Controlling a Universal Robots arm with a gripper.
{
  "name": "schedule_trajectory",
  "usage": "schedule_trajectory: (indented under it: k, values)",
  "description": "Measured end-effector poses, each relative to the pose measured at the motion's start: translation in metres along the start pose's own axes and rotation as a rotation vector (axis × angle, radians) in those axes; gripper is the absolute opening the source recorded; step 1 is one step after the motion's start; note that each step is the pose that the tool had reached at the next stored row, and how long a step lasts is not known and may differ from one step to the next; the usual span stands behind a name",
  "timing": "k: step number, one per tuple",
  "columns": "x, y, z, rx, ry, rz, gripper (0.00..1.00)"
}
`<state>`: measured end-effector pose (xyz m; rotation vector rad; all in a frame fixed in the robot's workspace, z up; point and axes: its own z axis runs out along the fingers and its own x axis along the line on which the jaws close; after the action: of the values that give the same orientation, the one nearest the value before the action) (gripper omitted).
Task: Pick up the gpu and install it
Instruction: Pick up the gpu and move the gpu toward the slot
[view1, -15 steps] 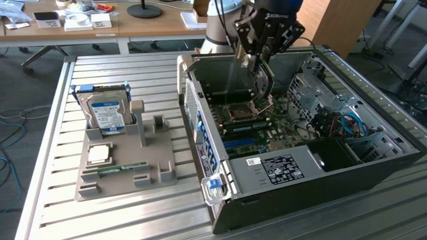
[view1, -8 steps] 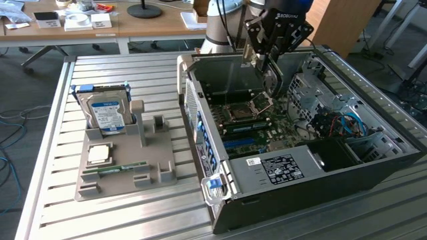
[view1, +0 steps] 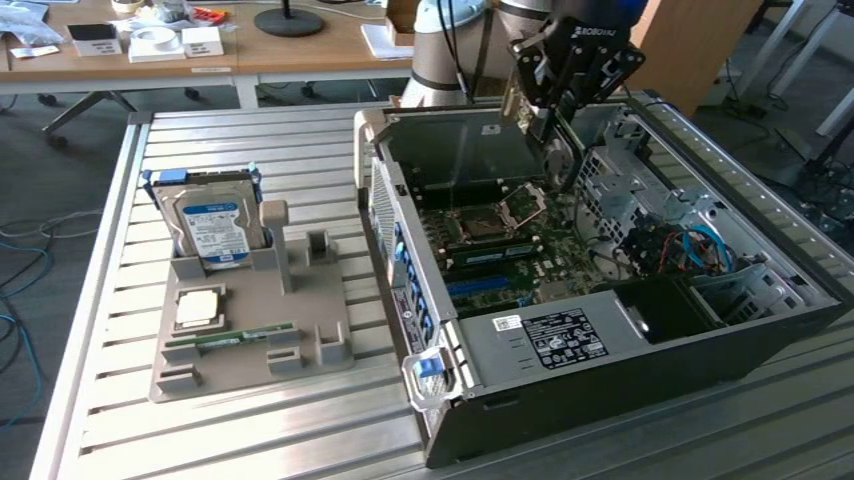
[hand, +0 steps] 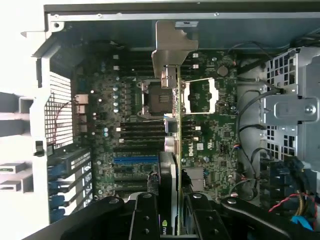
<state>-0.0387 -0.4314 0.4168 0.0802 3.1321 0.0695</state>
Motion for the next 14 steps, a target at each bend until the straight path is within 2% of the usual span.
schedule_trajectory:
  k: [8, 14]
  values:
    - [-0.017, 0.0012, 0.0002, 0.0, 0.0, 0.0, 0.27]
    - [-0.018, 0.0013, 0.0002, 0.0, 0.0, 0.0, 0.27]
